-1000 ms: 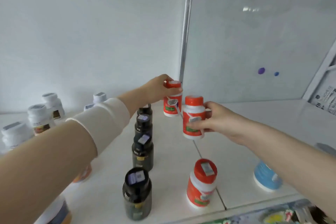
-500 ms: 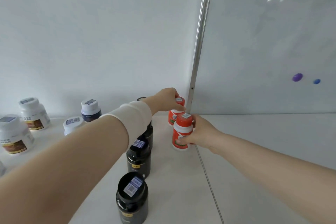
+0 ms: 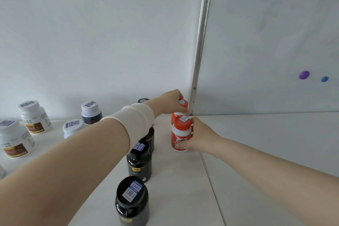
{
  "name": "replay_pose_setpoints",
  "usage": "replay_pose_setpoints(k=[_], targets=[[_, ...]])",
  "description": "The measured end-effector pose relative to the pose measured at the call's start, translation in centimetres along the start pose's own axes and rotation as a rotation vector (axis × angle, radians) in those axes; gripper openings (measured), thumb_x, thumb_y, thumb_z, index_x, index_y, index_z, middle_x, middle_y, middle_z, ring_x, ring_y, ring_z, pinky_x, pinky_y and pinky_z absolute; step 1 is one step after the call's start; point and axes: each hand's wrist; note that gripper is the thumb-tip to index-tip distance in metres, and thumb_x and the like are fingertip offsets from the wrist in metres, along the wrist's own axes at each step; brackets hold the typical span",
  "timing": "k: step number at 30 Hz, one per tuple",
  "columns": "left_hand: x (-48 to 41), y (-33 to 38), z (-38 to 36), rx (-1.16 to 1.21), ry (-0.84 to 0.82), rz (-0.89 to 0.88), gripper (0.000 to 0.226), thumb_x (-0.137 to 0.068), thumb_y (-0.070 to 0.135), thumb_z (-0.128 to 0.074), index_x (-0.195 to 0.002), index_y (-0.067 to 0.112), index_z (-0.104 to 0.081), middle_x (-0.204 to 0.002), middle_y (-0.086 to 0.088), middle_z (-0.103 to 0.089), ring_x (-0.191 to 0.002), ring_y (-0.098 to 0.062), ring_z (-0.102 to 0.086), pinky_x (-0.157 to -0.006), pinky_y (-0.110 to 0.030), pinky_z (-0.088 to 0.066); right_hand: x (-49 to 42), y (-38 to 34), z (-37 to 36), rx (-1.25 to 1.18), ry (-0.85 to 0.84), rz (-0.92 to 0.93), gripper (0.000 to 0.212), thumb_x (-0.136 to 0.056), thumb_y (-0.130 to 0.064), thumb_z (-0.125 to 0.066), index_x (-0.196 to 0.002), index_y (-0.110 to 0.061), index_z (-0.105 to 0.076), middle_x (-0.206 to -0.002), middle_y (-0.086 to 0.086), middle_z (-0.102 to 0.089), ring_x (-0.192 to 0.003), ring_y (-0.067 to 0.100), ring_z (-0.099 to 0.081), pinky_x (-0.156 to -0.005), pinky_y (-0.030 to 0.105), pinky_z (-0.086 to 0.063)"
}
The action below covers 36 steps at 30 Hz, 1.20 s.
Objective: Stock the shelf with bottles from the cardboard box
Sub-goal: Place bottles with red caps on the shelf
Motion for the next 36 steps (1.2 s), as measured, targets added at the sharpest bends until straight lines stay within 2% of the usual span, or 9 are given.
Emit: replay_pose_setpoints(k=[3, 5, 9, 11, 13, 19, 26, 29, 36], targets=[[1.0, 0.4, 1.1, -0.049, 0.021, 0.005, 0.06, -0.089, 0.036, -0.06, -0.138, 0.009, -0.038, -0.14, -0.009, -0.047, -0.125, -0.026, -0.047, -0.098, -0.033, -0.04, 1.3, -0.5, 1.3, 0.049, -0.052, 0.001, 0.064, -0.075, -0.017, -0.076, -0.13, -0.01, -0.044, -0.123, 0.004, -0.056, -0.109, 0.017, -0.054, -0.097, 0.027, -0.043], [2.5, 0.6, 2.4, -0.133, 0.06, -0.003, 0.058, -0.09, 0.036, -0.058, -0.137, 0.009, -0.039, -0.14, -0.008, -0.047, -0.126, -0.025, -0.045, -0.1, -0.032, -0.038, 2.5, -1.1, 2.5, 0.133, -0.062, 0.01, 0.063, -0.077, -0.02, -0.075, -0.131, -0.009, -0.044, -0.118, 0.003, -0.054, -0.113, 0.019, -0.052, -0.092, 0.027, -0.042], [7.2, 0.8, 4.6, -0.406, 0.124, -0.002, 0.052, -0.091, 0.036, -0.056, -0.134, 0.011, -0.042, -0.133, -0.009, -0.05, -0.119, -0.027, -0.05, -0.095, -0.036, -0.042, 5.6, -3.1, 4.4, 0.363, -0.011, 0.096, 0.066, -0.081, -0.022, -0.07, -0.135, -0.005, -0.037, -0.138, 0.012, -0.048, -0.128, 0.024, -0.046, -0.098, 0.027, -0.038], [10.3, 0.9, 5.3, -0.596, 0.167, 0.011, 0.047, -0.092, 0.033, -0.055, -0.132, 0.011, -0.043, -0.128, -0.01, -0.052, -0.115, -0.028, -0.053, -0.091, -0.037, -0.044, 6.9, -4.1, 4.6, 0.487, 0.04, 0.159, 0.067, -0.081, -0.028, -0.07, -0.136, -0.007, -0.038, -0.137, 0.013, -0.048, -0.125, 0.027, -0.047, -0.097, 0.028, -0.038], [13.9, 0.9, 5.7, -0.751, 0.22, 0.025, 0.042, -0.093, 0.029, -0.052, -0.13, 0.01, -0.045, -0.126, -0.01, -0.054, -0.114, -0.029, -0.054, -0.092, -0.037, -0.044, 8.2, -5.0, 4.2, 0.598, 0.123, 0.207, 0.068, -0.079, -0.037, -0.07, -0.133, -0.009, -0.039, -0.131, 0.014, -0.048, -0.119, 0.03, -0.049, -0.097, 0.037, -0.044], [26.7, -0.3, 6.6, -0.865, 0.263, 0.154, 0.044, -0.093, 0.034, -0.054, -0.129, 0.011, -0.045, -0.122, -0.009, -0.056, -0.112, -0.028, -0.054, -0.091, -0.035, -0.042, 14.2, -9.5, 0.4, 0.708, 0.221, 0.369, 0.06, -0.088, -0.035, -0.058, -0.136, -0.01, -0.033, -0.135, 0.014, -0.039, -0.123, 0.032, -0.041, -0.093, 0.039, -0.04], [42.4, -5.1, 9.6, -0.939, 0.298, 0.424, 0.045, -0.092, 0.035, -0.054, -0.129, 0.011, -0.045, -0.124, -0.009, -0.056, -0.113, -0.028, -0.055, -0.093, -0.037, -0.044, 21.3, -18.8, -9.8, 0.668, 0.19, 0.686, 0.045, -0.091, -0.022, -0.047, -0.133, -0.008, -0.037, -0.132, 0.014, -0.041, -0.12, 0.032, -0.043, -0.094, 0.039, -0.038], [50.1, -8.7, 10.6, -0.905, 0.298, 0.562, 0.046, -0.092, 0.034, -0.055, -0.131, 0.011, -0.044, -0.125, -0.009, -0.055, -0.115, -0.029, -0.055, -0.096, -0.038, -0.045, 24.9, -23.2, -16.2, 0.679, 0.138, 0.846, 0.045, -0.092, -0.028, -0.047, -0.132, -0.009, -0.038, -0.132, 0.014, -0.042, -0.12, 0.031, -0.044, -0.094, 0.038, -0.038], [68.8, -21.3, 7.6, -0.805, 0.184, 0.901, 0.042, -0.094, 0.033, -0.05, -0.13, 0.011, -0.045, -0.125, -0.009, -0.056, -0.115, -0.029, -0.054, -0.092, -0.036, -0.042, 33.1, -29.6, -36.2, 0.719, -0.175, 1.099, 0.049, -0.095, -0.033, -0.044, -0.136, -0.008, -0.034, -0.138, 0.014, -0.037, -0.124, 0.031, -0.04, -0.099, 0.039, -0.036]])
Point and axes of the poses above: each hand's wrist, its own x-axis away from the middle knuckle, its own z-axis out of the back of the hand, y = z × x
